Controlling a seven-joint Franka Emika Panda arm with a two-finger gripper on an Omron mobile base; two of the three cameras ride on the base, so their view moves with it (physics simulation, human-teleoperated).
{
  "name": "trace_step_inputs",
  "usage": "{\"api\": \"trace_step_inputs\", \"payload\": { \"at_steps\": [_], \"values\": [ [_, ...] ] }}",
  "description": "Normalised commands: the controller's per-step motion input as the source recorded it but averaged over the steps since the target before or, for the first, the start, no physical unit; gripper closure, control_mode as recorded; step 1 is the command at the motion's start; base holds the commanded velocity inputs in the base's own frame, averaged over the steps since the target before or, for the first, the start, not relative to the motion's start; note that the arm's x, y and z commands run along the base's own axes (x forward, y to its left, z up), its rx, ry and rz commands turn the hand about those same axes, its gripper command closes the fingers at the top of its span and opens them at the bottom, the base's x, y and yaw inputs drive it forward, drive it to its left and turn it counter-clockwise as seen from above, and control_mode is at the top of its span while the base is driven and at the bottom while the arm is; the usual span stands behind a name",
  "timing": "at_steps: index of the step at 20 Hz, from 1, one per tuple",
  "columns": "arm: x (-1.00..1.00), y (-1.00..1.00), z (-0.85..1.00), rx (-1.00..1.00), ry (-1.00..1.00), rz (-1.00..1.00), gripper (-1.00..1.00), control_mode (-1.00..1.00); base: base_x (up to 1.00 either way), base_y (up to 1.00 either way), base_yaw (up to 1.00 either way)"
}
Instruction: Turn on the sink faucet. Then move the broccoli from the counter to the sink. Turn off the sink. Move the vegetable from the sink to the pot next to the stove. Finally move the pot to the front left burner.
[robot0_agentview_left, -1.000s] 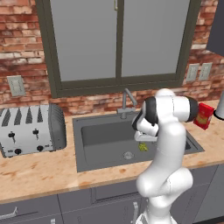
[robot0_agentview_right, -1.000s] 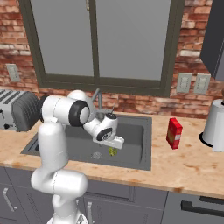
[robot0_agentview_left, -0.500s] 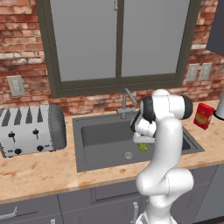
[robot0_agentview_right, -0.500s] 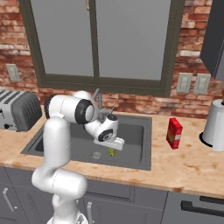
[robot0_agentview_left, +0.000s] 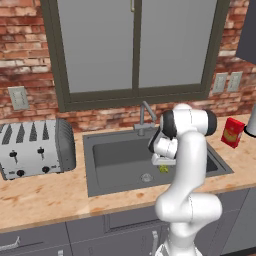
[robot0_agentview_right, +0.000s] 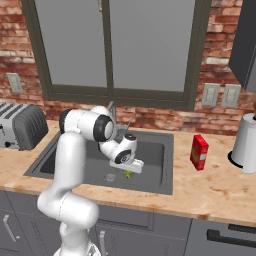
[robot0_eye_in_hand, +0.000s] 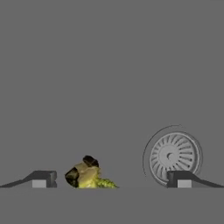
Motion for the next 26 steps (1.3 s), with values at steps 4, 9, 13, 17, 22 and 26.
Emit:
{"api": "trace_step_inputs", "payload": {
  "at_steps": [4, 9, 13, 17, 22, 26],
  "values": [
    [0.08, -0.17, -0.26, 0.0, -0.01, 0.05, -1.0, -1.0, 0.0, 0.0, 0.0],
    [0.1, -0.14, -0.24, 0.0, -0.02, 0.05, -1.0, -1.0, 0.0, 0.0, 0.0],
    [0.15, -0.06, -0.24, 0.0, -0.02, 0.04, -1.0, -1.0, 0.0, 0.0, 0.0],
    [0.15, -0.06, -0.24, 0.0, -0.02, 0.04, -1.0, -1.0, 0.0, 0.0, 0.0],
    [0.16, -0.04, -0.21, 0.0, -0.03, 0.04, -1.0, -1.0, 0.0, 0.0, 0.0],
    [0.07, -0.03, -0.22, 0.0, -0.02, 0.04, -1.0, -1.0, 0.0, 0.0, 0.0]
  ]
}}
